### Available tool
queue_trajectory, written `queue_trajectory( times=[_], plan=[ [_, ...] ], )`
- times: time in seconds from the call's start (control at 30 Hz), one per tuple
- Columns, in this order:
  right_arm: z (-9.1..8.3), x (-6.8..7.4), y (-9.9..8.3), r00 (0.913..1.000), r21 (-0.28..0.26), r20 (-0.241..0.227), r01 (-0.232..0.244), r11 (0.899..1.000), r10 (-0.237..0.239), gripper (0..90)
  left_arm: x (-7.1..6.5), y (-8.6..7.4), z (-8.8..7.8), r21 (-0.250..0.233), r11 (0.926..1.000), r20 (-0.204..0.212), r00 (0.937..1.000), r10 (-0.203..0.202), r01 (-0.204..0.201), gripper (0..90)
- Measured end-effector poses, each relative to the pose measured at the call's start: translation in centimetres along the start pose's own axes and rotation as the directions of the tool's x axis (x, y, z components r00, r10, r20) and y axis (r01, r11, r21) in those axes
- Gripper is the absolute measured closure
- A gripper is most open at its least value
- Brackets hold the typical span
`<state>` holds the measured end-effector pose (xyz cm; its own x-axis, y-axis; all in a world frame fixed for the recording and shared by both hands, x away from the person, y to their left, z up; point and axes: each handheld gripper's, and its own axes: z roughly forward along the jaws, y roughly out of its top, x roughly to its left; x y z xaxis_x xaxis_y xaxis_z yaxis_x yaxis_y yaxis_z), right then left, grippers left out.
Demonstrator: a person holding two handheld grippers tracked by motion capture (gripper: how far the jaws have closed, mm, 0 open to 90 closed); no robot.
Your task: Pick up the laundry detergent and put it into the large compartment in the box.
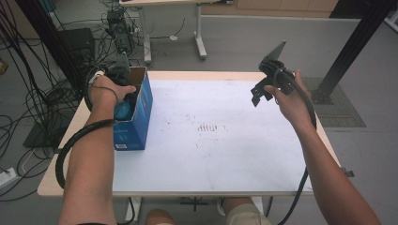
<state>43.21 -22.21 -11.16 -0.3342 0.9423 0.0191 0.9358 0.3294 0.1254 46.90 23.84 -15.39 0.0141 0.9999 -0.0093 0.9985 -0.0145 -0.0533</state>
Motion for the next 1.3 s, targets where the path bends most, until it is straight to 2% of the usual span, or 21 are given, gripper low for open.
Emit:
queue_trajectory(
  times=[1.3],
  plan=[
    [0.03, 0.10, -0.08, 1.0000, 0.006, 0.005, 0.000, 1.000, 0.000, 7.9, -0.03, -0.34, 0.20, -0.027, 0.9996, 0.005, 0.9999, -0.009, 0.009, 37.3]
  ],
)
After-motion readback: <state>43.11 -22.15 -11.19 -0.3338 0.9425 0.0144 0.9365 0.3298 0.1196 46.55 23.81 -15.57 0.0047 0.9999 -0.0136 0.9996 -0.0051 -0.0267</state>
